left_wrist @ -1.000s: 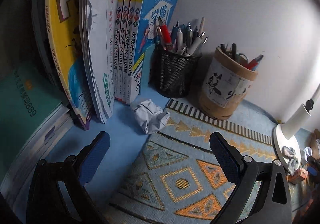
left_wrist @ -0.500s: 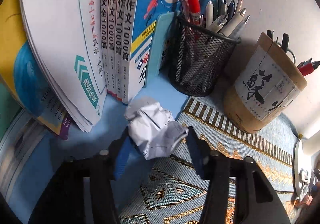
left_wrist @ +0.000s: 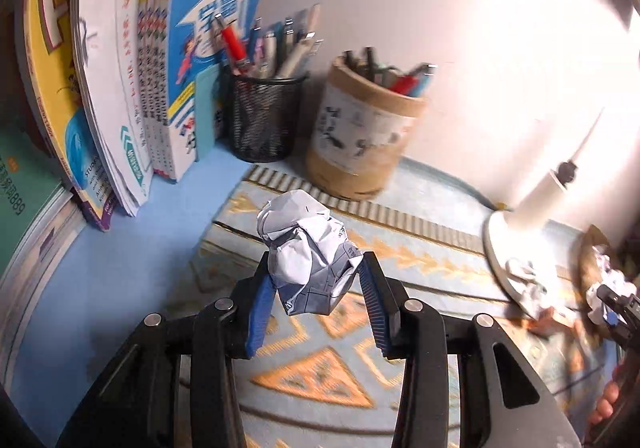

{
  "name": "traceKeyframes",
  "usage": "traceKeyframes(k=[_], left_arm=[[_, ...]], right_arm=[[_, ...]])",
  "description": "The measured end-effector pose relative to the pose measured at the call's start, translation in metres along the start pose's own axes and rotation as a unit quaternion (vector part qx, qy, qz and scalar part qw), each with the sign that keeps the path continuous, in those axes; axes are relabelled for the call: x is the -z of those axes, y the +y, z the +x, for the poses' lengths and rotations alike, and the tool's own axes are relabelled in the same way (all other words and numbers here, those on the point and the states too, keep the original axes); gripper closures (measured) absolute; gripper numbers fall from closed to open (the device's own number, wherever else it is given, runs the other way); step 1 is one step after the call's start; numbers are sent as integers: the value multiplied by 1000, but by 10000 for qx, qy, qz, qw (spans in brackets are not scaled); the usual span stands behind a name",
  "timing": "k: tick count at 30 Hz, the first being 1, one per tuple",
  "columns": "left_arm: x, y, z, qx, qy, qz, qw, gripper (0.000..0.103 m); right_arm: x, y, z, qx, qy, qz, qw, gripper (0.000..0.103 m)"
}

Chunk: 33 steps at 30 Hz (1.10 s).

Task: Organize objects
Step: 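Grasp a paper ball by the books with the left tool while the right tool grasps another, then carry both paper balls over the amber bowl and open both tools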

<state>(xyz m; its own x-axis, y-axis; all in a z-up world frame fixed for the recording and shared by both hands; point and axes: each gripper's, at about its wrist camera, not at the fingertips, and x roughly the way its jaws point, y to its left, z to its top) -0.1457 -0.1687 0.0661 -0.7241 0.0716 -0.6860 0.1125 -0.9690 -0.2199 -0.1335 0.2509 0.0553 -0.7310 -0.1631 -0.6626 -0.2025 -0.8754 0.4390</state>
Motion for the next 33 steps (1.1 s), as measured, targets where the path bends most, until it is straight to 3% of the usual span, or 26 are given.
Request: traceKeyframes(k=[5,8,11,13,16,18,19,22,25,33], left_arm=[[47,-76,-48,801,20,418,9959,65],[82,-118,-69,1262,70,682,9896,65],[125,-151,-77,1213,85,1050,9870,65],[147,-169,-70,1349,241,1058,9849,65],[168,-187,-59,1258,311,1065,9858,65],[170,-194,-63,1017,142,1290,9863,65],[172,-194,-69,1163,14,1314,9845,63],[175,-194,-65,1180,133,1362,9835,63],[173,-190,-65,1317,96,1234,9835,63],[175,-189,-68,1420,36,1247,9820,63]], right_arm=[[29,-9,-65,-209,51,-539,9983,52],[61,-12,-102,280,-16,-1194,9925,52],[90,-19,-115,342,3,-1705,9848,51],[101,-26,-109,90,369,-1822,9825,52],[119,-30,-87,96,617,-2091,9759,52],[128,-33,-76,52,675,-2228,9725,52],[131,-37,-74,17,690,-2247,9720,50],[136,-46,-71,-84,719,-2167,9735,34],[134,-49,-78,-359,654,-2126,9743,34],[137,-43,-80,-119,485,-2270,9726,33]])
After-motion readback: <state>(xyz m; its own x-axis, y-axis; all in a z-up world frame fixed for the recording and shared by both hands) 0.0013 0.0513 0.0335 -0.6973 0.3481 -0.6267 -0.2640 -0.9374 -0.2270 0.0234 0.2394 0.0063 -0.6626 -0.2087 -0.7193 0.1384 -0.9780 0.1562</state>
